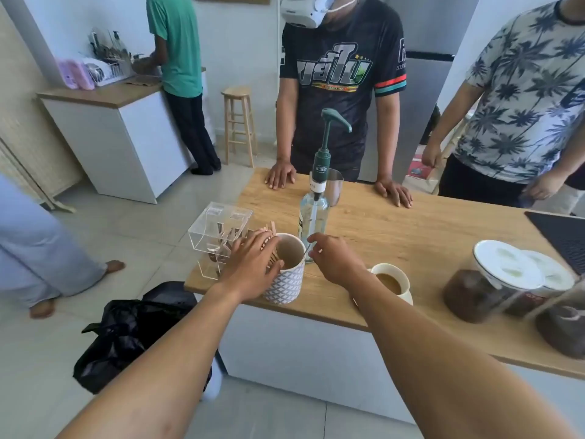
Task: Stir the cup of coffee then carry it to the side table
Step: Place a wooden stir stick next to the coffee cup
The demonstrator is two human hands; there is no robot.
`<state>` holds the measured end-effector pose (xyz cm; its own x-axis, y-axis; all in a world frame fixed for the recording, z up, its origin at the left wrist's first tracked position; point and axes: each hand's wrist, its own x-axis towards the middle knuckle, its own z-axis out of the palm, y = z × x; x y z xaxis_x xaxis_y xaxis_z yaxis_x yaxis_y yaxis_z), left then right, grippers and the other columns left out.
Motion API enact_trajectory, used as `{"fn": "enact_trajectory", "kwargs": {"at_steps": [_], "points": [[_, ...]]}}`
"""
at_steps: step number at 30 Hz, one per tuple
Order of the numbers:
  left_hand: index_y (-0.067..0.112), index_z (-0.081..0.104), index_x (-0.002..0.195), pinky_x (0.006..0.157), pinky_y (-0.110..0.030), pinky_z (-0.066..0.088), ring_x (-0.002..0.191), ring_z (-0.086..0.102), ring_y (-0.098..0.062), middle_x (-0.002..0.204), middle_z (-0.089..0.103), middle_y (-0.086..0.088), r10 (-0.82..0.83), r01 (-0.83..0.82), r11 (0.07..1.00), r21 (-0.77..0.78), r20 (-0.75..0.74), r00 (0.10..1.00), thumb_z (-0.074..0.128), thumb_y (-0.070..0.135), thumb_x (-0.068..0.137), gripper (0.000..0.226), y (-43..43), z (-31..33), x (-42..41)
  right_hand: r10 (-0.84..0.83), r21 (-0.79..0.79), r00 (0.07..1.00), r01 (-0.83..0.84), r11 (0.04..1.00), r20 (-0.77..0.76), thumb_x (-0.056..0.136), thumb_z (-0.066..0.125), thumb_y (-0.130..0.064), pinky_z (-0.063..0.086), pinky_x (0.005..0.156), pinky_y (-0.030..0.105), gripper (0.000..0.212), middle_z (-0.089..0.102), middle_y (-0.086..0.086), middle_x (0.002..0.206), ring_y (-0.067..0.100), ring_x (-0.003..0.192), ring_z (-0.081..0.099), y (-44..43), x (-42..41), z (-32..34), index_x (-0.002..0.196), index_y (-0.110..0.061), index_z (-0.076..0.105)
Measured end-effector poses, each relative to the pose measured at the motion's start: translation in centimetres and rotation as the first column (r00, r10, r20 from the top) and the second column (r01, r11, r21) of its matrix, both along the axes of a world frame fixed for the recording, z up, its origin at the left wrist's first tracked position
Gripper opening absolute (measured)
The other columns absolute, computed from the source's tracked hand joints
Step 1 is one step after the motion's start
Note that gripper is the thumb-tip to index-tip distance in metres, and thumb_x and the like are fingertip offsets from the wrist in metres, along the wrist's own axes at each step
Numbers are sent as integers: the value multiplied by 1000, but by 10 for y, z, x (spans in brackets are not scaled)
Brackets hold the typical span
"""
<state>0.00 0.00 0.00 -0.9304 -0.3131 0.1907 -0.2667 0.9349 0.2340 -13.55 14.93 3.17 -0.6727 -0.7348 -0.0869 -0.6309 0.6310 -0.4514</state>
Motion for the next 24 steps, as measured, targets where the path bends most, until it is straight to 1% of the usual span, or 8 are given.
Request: {"fn": "enact_trajectory", "kwargs": {"at_steps": [4,9,11,13,15,18,21,24], "points": [[20,35,147,115,-45,14,146,20,-18,154,36,-1,-9,9,1000,-21,13,1000,45,40,99,53,-5,-3,4,-16,-4,1000,16,1000,-15,97,53,-25,55,85,43,30,68,3,118,24,100,63,-3,-1,-2,127,-24,59],[20,36,146,116,-47,14,147,20,-18,153,37,0,2,-1,1000,-27,21,1000,46,38,99,52,-9,-2,4,12,-50,999,-13,999,-31,96,58,-24,56,81,41,17,70,4,108,23,94,64,-6,0,-4,110,-19,67],[20,36,145,117,-49,14,147,20,-18,153,37,1,3,-2,1000,-29,28,1000,46,38,99,51,-8,0,1,23,-98,1000,-23,995,-2,96,58,-24,55,77,36,17,70,3,104,20,90,63,-6,-1,-2,108,-18,68],[20,36,145,117,-49,14,147,20,-18,153,37,1,3,-2,999,-35,37,999,46,38,99,51,-8,0,-2,31,-149,998,-24,989,50,97,58,-25,50,72,30,17,70,2,101,17,87,62,-4,-3,3,107,-17,69],[20,36,145,118,-49,15,147,20,-19,154,37,0,0,2,999,-39,43,999,45,39,99,51,-6,1,-6,-1,-208,992,27,978,126,97,58,-25,50,70,28,15,69,1,97,17,87,63,1,-10,9,104,-16,68],[19,35,145,117,-47,14,148,18,-19,155,34,-1,-7,9,999,-34,51,999,45,34,99,49,1,5,-15,-90,-296,961,169,940,263,97,58,-24,50,64,26,10,69,1,90,16,81,67,13,-28,20,97,-17,65],[19,32,148,118,-47,13,149,14,-19,158,29,-2,-39,43,997,-62,62,997,45,24,98,52,9,10,-28,-152,-381,921,294,876,360,97,57,-19,55,70,33,10,70,1,87,15,77,68,32,-48,36,91,-18,64],[18,30,148,120,-48,10,150,10,-19,160,24,-2,-77,81,995,-59,55,995,44,19,97,53,18,17,-43,-201,-429,885,389,815,420,98,53,-17,56,77,37,13,70,3,89,16,77,67,57,-66,54,98,-11,65]]}}
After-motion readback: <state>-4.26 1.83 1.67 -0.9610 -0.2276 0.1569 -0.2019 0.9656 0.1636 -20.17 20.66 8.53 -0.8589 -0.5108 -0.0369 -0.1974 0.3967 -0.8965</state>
